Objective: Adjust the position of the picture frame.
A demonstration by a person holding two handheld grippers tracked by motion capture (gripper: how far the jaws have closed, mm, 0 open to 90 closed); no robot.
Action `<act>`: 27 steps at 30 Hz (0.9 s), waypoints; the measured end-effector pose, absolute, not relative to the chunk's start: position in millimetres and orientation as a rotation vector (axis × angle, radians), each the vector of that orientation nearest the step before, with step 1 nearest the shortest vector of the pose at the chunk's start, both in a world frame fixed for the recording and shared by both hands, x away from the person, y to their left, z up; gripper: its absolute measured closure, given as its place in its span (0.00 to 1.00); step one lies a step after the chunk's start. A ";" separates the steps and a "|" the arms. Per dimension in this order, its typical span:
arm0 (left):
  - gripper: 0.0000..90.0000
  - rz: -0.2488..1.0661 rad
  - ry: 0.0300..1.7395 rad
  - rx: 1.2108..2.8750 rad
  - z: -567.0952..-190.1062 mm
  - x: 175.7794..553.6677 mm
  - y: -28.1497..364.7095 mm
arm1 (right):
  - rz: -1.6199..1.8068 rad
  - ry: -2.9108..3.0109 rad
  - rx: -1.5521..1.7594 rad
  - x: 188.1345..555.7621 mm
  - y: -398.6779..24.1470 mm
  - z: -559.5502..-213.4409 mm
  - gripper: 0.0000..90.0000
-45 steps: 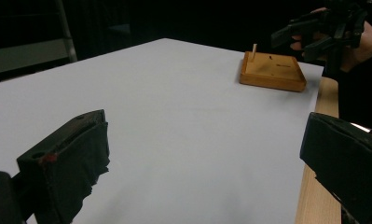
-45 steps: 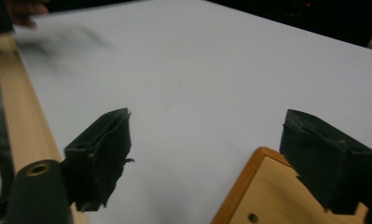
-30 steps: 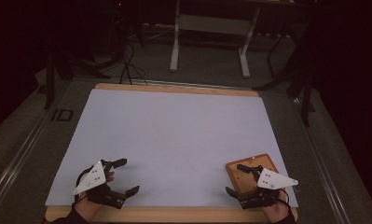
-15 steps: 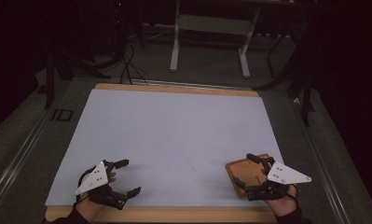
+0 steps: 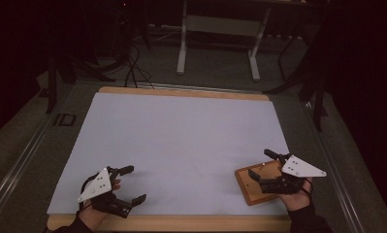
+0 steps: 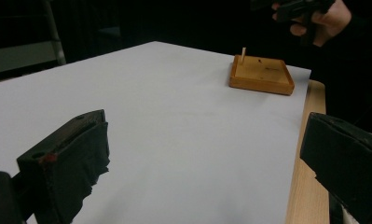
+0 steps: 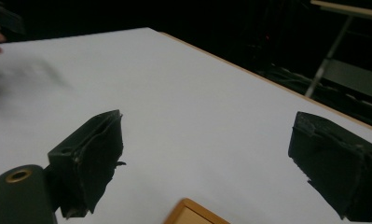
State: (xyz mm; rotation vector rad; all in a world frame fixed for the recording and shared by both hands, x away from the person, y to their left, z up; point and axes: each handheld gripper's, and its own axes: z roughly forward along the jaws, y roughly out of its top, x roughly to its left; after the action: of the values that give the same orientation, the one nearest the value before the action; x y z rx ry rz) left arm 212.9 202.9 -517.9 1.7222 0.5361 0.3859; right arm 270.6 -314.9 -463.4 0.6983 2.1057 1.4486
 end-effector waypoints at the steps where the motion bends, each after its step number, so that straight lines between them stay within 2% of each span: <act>1: 0.02 0.386 0.535 1.721 -517.8 212.8 202.8 | 1.437 2.104 0.707 273.1 -316.6 -464.8 0.11; 14: 0.02 0.371 0.535 1.714 -518.3 213.5 202.9 | 1.379 2.122 0.882 296.7 -338.9 -489.0 0.11; 22: 0.02 0.366 0.535 1.713 -518.6 213.8 203.1 | 1.350 2.181 0.984 306.2 -345.8 -515.1 0.17; 27: 0.02 0.363 0.537 1.712 -519.2 214.3 203.0 | 1.300 2.218 1.034 307.1 -349.4 -526.0 0.30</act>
State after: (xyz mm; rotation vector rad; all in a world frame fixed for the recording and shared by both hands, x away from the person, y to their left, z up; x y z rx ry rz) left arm 214.3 203.0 -519.2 1.7123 0.5371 0.3627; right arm 307.1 -349.4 -526.0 1.0336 2.2178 1.2998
